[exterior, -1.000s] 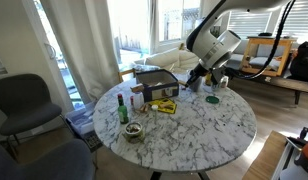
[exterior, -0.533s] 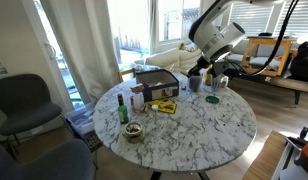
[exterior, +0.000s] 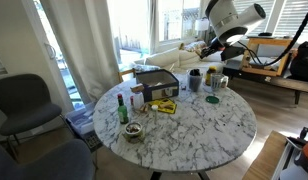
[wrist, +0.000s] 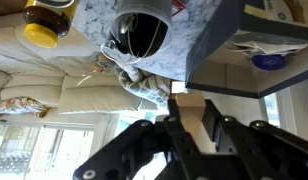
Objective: Pick up a wooden block from the table near the yellow paper and put it in the metal cup
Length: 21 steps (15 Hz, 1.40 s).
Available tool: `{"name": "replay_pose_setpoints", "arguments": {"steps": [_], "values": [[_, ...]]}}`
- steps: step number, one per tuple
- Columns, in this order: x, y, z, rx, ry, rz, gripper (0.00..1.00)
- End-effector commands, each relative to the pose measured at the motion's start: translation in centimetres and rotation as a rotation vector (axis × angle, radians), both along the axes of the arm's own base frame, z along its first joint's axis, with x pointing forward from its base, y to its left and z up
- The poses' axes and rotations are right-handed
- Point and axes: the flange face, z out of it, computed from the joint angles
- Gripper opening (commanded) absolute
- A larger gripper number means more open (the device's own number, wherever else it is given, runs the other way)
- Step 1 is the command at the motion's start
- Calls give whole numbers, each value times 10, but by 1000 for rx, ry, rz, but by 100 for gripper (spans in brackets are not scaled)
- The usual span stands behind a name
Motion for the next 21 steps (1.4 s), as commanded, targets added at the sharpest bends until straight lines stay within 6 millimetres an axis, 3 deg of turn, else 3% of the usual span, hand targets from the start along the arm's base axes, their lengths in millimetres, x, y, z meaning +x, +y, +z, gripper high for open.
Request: {"name": "replay_pose_setpoints", "arguments": {"steps": [1, 5, 7, 13, 17, 21], "values": [[12, -7, 14, 13, -43, -82, 7], [22, -52, 51, 32, -146, -268, 7], [27, -74, 54, 25, -162, -365, 7], [34, -115, -24, 134, -68, -468, 7], [19, -145, -64, 169, -32, -620, 7], [39, -164, -46, 157, -94, -623, 7]]}}
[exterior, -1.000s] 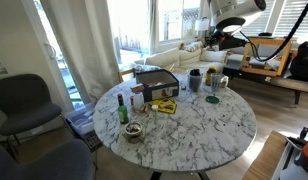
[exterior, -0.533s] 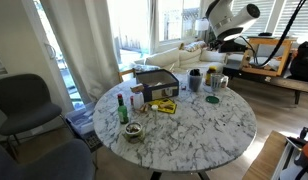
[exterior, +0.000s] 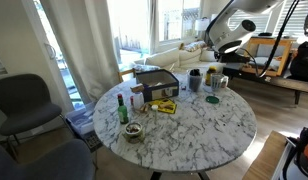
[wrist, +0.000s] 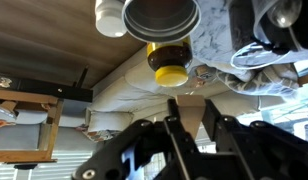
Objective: Pick up a wooden block from the table near the yellow paper and put it in the metal cup
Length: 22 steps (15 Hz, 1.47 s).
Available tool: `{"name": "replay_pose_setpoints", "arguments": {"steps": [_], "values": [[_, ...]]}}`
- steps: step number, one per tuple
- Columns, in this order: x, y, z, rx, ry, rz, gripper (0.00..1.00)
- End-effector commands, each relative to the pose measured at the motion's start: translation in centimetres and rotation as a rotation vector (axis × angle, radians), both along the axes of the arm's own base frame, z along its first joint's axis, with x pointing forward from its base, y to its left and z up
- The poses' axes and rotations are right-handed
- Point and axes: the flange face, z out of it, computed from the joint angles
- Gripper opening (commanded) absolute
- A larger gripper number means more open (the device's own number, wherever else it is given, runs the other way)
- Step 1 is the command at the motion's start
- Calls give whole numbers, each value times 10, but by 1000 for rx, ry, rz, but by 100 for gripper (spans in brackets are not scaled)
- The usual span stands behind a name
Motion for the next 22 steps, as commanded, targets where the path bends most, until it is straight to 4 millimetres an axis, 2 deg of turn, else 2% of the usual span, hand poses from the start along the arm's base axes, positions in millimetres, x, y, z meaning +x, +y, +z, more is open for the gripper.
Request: {"name": "replay_pose_setpoints", "arguments": {"steps": [1, 2, 13, 14, 15, 16, 20, 22], "values": [[14, -15, 4, -9, -31, -24, 7], [16, -17, 3, -13, -31, -23, 7], [-2, -30, -70, 46, 84, -77, 7], [-2, -30, -74, 52, 87, -81, 23], [0, -31, -72, 57, 77, -85, 54], [0, -31, -73, 65, 71, -88, 55], [4, -29, -62, 63, 47, -90, 84], [5, -22, -43, 64, 20, -60, 98]]}}
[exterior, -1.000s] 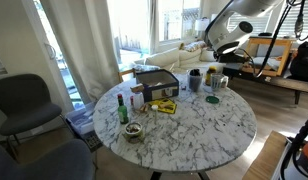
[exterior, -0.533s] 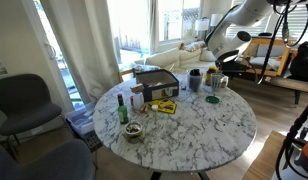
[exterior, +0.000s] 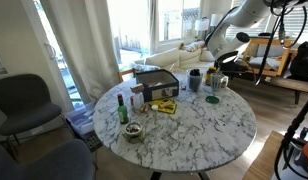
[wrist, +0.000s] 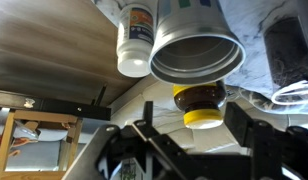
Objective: Pick up a wooden block from the table near the yellow paper and put it in the metal cup
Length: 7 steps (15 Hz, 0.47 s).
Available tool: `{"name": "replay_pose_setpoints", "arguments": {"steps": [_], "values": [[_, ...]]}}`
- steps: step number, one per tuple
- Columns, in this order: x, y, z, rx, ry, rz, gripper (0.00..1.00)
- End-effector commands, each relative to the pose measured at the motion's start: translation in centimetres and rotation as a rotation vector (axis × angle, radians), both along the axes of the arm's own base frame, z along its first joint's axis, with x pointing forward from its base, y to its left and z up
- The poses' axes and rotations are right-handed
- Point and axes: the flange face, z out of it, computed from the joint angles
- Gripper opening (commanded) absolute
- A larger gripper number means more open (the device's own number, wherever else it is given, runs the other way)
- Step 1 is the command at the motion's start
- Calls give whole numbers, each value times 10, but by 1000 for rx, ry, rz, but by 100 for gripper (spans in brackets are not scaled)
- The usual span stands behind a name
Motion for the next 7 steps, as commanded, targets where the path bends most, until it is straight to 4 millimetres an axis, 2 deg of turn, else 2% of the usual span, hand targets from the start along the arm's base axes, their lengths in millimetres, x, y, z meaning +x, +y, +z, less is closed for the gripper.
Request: {"name": "replay_pose_setpoints", "arguments": {"steps": [1, 2, 6, 7], "values": [[1, 12, 33, 29, -61, 57, 100], [4, 25, 53, 31, -83, 130, 100], [11, 82, 99, 9, -127, 329, 100], [23, 54, 85, -9, -120, 235, 100]]}}
